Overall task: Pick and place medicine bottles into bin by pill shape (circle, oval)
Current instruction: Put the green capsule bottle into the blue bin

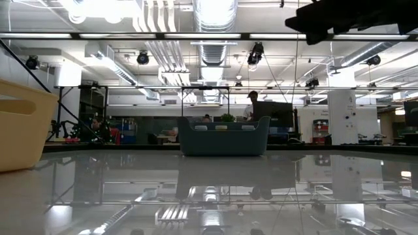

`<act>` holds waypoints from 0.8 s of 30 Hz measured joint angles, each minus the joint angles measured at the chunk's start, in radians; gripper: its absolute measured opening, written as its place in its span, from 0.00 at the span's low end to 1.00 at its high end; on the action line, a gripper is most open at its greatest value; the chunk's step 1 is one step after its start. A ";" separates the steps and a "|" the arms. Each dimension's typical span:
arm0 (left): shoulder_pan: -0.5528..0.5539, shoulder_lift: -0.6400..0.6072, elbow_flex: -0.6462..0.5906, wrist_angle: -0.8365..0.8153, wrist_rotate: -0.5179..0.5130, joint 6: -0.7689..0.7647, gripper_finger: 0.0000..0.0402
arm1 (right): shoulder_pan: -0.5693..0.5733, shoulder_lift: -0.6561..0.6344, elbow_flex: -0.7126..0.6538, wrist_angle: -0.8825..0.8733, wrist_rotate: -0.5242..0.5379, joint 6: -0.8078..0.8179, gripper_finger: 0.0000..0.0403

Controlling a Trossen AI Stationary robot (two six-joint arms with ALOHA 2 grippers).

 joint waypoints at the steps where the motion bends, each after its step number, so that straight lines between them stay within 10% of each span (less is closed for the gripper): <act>1: 0.028 -0.001 -0.002 0.012 -0.034 0.059 0.24 | 0.000 0.021 0.007 0.010 0.000 -0.001 0.49; 11: 0.319 0.001 -0.017 0.237 -0.298 0.692 0.24 | 0.000 0.179 0.084 0.021 0.000 -0.020 0.49; 24: 0.494 0.001 -0.108 0.754 -0.288 1.185 0.24 | 0.000 0.305 0.154 0.041 -0.008 0.002 0.49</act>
